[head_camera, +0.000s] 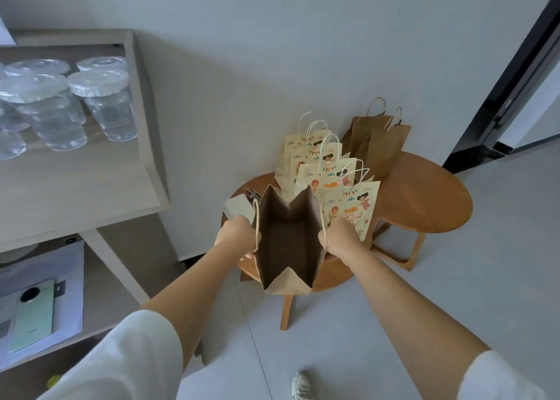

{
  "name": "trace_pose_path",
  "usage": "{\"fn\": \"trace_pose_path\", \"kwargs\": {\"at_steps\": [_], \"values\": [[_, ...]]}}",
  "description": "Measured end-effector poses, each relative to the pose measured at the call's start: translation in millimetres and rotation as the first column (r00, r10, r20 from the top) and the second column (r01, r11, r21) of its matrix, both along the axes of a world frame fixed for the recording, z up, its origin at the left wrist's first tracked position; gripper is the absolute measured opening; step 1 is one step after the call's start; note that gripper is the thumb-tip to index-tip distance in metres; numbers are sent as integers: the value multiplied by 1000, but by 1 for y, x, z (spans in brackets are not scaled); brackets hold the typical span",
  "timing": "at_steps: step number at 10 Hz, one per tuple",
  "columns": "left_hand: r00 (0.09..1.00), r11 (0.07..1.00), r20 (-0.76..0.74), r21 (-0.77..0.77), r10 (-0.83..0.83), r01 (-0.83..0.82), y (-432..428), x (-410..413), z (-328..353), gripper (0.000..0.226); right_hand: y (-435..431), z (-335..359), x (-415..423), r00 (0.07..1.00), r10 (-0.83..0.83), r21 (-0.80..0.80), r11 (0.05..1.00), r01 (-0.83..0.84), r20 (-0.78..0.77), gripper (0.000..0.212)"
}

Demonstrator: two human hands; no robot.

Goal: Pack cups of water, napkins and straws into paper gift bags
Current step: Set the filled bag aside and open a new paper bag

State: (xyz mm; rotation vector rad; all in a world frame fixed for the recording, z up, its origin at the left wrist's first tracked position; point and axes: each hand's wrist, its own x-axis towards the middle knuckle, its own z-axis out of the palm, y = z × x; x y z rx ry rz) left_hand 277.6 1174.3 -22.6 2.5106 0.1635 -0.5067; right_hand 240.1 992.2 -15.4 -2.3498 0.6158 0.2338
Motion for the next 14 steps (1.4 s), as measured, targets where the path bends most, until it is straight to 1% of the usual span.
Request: {"fn": "trace_pose_path", "kwargs": {"at_steps": [1,2,3,4,5,6,7,8,9,10,11,12,13,14], "values": [[999,999,-29,34,-22,23,-20,28,-17,8,-15,-19,37,998,15,67,998,-11,-60,5],[988,991,-115,-80,100,-110,-36,59,-40,17,-27,-37,78,989,56,154,987,-34,-139,6],[977,982,-152,-93,148,-163,-47,84,-53,22,-34,-50,115,971,87,192,980,-44,-221,6],[973,984,-172,-61,154,-167,-55,104,-66,27,-38,-62,141,951,137,208,975,-80,-276,9],[981,992,-149,27,125,-123,-57,117,-76,32,-42,-74,161,941,165,258,962,-88,-294,10],[990,984,-128,174,62,-39,-56,123,-78,31,-42,-75,176,945,227,197,963,-183,-234,9],[995,960,-91,278,29,-2,-53,129,-65,29,-37,-58,190,938,340,31,940,-339,-65,25],[993,972,51,206,106,-114,-48,139,-30,30,-21,-18,201,901,418,-39,908,-417,114,20],[949,966,222,73,225,-247,-38,144,31,38,10,29,210,815,514,-113,857,-504,267,31],[882,952,399,69,249,-300,-18,134,99,27,52,76,212,691,600,-134,786,-604,404,32],[693,915,638,-45,335,-401,14,113,157,24,102,119,207,537,638,-158,712,-684,552,27],[504,868,766,-138,399,-478,57,89,195,24,158,155,196,387,631,-153,630,-762,672,19],[455,786,740,-160,496,-597,113,77,203,31,213,178,187,283,655,-149,523,-839,701,24],[525,735,634,-101,567,-671,170,76,182,27,261,182,190,233,759,-265,471,-841,608,29]]}}
